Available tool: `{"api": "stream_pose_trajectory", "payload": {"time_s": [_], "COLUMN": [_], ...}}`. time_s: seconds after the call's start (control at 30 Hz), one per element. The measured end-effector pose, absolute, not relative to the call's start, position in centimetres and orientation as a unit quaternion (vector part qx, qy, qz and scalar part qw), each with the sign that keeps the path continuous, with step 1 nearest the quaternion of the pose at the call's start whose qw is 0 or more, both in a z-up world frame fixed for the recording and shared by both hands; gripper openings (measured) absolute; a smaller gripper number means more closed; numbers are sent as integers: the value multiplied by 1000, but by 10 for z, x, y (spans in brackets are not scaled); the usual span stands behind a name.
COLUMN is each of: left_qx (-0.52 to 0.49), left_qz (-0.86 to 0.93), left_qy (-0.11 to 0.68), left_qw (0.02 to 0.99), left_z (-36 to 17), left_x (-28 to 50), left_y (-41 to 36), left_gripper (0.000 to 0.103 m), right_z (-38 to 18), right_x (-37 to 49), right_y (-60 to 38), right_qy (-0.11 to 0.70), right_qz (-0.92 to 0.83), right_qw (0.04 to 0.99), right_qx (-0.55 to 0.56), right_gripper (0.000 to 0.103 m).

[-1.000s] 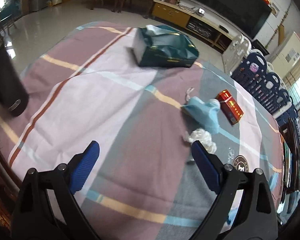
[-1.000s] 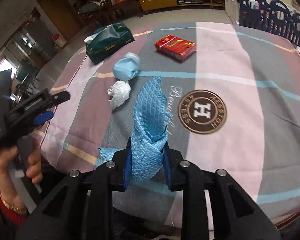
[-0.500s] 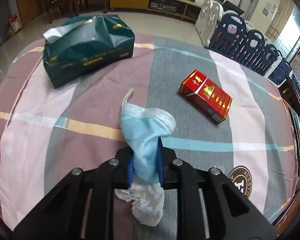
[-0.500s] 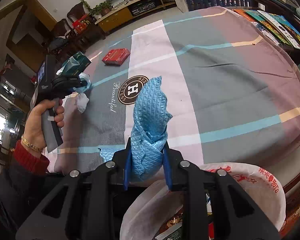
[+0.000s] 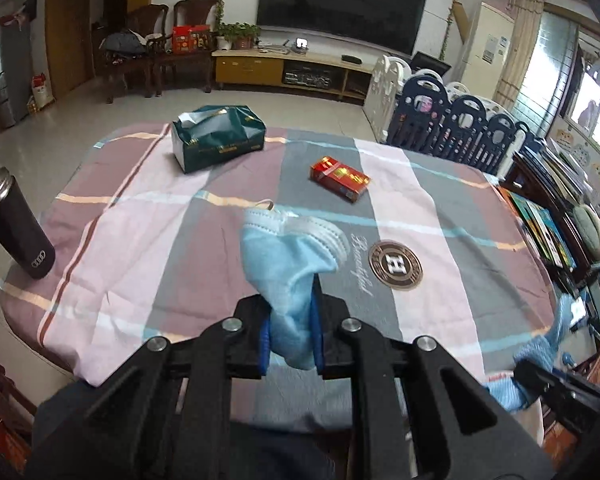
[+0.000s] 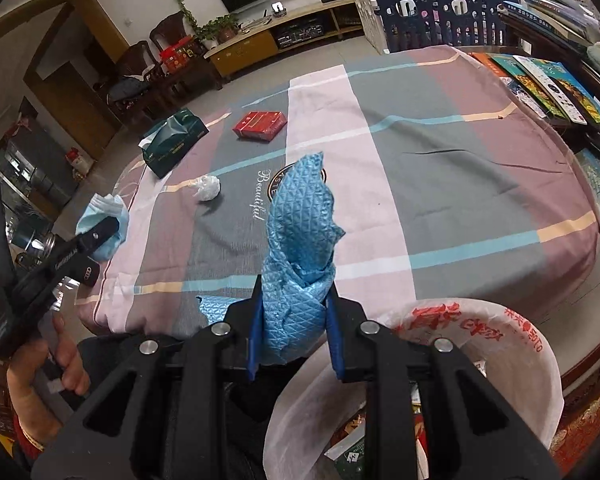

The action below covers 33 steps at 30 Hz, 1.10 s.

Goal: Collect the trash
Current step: 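Carry the blue cloth and mask over the wastebasket and open both tools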

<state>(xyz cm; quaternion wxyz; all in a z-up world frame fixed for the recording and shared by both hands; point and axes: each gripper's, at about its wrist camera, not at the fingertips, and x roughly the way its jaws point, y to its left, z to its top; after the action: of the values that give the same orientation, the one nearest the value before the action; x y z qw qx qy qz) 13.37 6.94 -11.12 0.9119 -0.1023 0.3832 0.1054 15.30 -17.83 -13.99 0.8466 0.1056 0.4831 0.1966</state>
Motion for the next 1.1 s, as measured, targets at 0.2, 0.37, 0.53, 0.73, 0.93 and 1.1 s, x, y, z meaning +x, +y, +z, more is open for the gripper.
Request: {"api": "stream_pose_trajectory", "payload": {"time_s": [0.2, 0.37, 0.53, 0.73, 0.93, 1.1], "left_qx": [-79, -66, -62, -64, -74, -73], "left_qz": [59, 44, 30, 6, -18, -33], "left_qy": [412, 387, 388, 409, 436, 453], "left_qw": [906, 919, 919, 910, 897, 888], "left_z": [-120, -101, -97, -106, -119, -129], "left_x": [102, 82, 74, 73, 77, 78], "left_y": [32, 15, 3, -6, -12, -20], "left_gripper": [17, 17, 17, 17, 17, 17], "right_z": [-128, -120, -135, -173, -219, -218], "right_x": [127, 110, 96, 85, 86, 85], "right_y": [-204, -228, -246, -257, -260, -269], "right_qy": [479, 475, 496, 537, 598, 597], "right_qz": [169, 146, 117, 88, 62, 37], "right_qw": [856, 863, 857, 836, 796, 798], "right_qx": [99, 91, 79, 70, 71, 76], "right_gripper": [28, 28, 28, 28, 32, 70]}}
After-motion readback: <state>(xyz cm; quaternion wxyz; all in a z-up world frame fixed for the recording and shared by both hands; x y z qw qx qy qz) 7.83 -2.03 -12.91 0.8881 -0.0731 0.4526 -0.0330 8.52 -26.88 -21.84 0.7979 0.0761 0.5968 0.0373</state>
